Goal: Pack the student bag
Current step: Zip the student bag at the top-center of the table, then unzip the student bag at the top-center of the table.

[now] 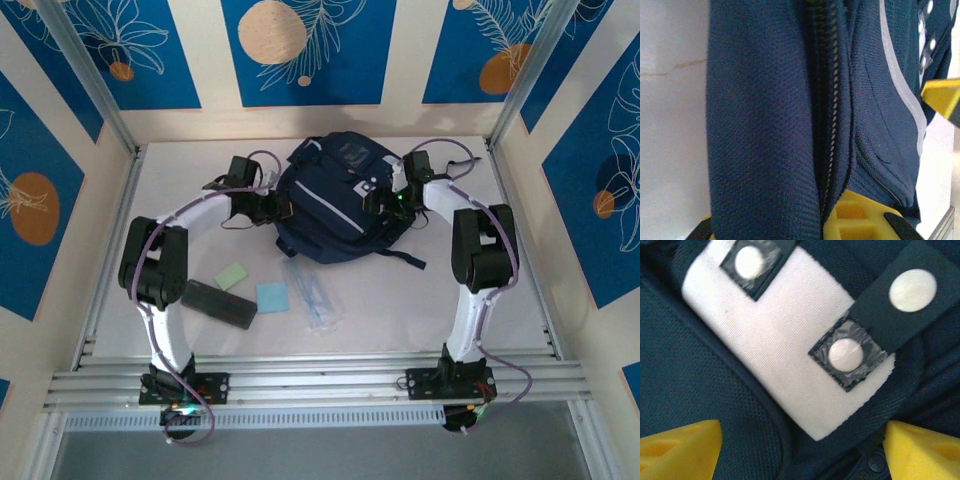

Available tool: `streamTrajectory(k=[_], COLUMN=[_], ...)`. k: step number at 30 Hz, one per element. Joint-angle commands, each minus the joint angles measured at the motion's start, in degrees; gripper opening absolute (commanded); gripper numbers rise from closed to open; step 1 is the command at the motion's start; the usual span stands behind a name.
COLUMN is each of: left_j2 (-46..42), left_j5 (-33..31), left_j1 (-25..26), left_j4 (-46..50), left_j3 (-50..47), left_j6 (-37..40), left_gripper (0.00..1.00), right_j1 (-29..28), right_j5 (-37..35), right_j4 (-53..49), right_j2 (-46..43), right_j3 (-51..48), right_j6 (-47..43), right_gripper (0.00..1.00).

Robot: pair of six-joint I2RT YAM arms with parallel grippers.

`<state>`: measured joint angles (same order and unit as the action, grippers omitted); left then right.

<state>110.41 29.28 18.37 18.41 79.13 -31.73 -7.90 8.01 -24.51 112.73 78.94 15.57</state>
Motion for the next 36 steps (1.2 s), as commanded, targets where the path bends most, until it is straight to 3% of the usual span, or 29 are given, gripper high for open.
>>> streamTrajectory(k=[1,10,12,16,21,24,27,32,36], left_j2=[1.2,4.6,5.7,8.9,10.3,7.2,1.8,-6.1,-7.3], left_j5=[1.3,-2.9,-4.0,-6.5,-12.6,-16.8,-14.8,-8.1,-6.8], left_j1=[-0.1,-0.2,-0.3,-1.5,-2.9,-2.9,-2.6,0.0,3.8], left_j4=[-5.8,-10.3,-9.5,-4.5,5.4,8.6,6.2,-7.0,-17.1], left_j3=[3.3,5.9,7.9,14.4,20.9,19.4,12.6,-2.9,-10.3], left_j6=[-2.3,-5.2,-4.2,-0.8,4.0,5.8,3.4,-7.7,-15.3], left_gripper=[0.0,0.0,0.0,0.01,0.59,0.73,0.75,0.75,0.69], right_j1=[-2.0,-5.9,-5.7,-2.9,1.2,2.7,3.6,3.9,3.3], right_j5=[11.1,24.1,21.3,8.4,2.7,1.4,0.0,2.0,2.2], right_j4=[-2.4,-0.3,-1.5,-4.9,-3.7,-3.9,-4.0,-4.4,-4.5], right_j2=[-6.0,-21.6,-24.3,-28.2,-26.4,-22.3,-17.5,-8.7,-2.9], right_j3=[-4.3,-15.8,-17.6,-17.5,-14.4,-10.5,-6.4,1.1,5.1], right_j6=[3.8,10.0,8.9,5.4,2.9,0.8,-0.9,-1.6,-0.6], right_gripper=[0.83,0.83,0.83,0.84,0.84,0.84,0.84,0.82,0.8])
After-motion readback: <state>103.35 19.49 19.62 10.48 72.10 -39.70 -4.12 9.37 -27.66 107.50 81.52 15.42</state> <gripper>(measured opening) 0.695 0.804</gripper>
